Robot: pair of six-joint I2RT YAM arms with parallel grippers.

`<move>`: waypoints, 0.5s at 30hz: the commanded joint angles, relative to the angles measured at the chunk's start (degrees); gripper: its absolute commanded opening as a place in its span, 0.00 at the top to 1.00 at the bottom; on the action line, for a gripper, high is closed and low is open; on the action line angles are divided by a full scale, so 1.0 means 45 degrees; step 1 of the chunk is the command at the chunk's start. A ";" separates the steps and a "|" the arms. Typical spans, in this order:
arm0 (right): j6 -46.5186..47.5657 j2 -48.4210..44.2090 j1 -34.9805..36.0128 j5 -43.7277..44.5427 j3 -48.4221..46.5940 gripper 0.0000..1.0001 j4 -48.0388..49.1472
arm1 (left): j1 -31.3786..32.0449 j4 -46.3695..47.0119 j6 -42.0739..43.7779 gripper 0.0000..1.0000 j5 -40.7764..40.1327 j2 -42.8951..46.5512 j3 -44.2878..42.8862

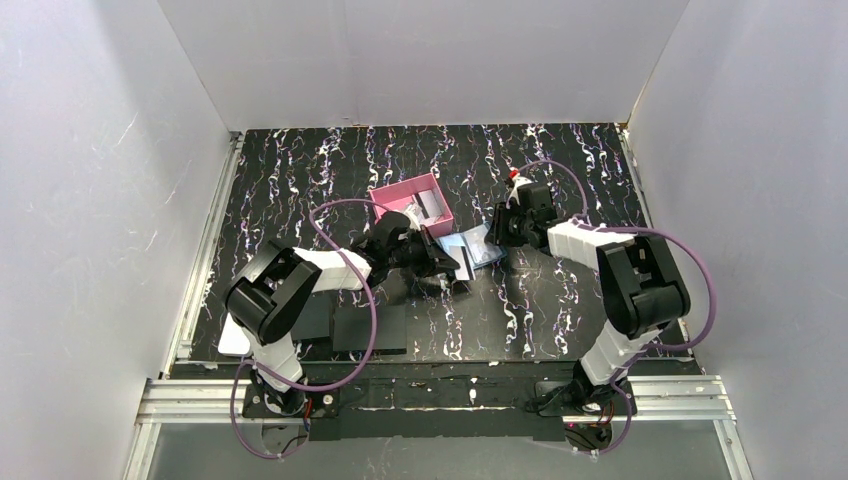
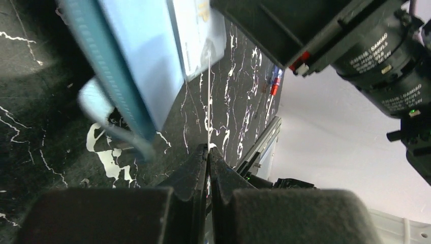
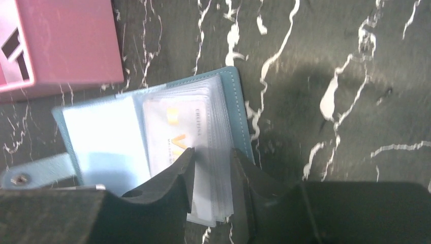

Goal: Put the credit cards into the card holder
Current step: Insert the credit card into the card holder.

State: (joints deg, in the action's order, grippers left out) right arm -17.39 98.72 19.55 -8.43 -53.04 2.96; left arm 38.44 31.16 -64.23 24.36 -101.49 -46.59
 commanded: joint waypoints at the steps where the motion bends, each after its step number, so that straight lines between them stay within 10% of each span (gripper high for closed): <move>1: 0.0267 -0.0573 0.0167 0.0584 0.1351 0.65 -0.1081 | -0.0095 -0.0354 0.0665 1.00 -0.0223 0.0031 -0.0155; 15: 0.0588 0.0019 -0.0534 -0.1362 0.0880 0.71 -0.1341 | -0.0590 -0.1255 0.1666 1.00 0.1216 -0.1537 -0.1851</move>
State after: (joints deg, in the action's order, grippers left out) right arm -17.61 95.31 17.89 -11.90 -48.80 3.36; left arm 36.40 27.99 -60.86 26.74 -108.36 -51.81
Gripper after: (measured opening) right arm 0.327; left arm 0.010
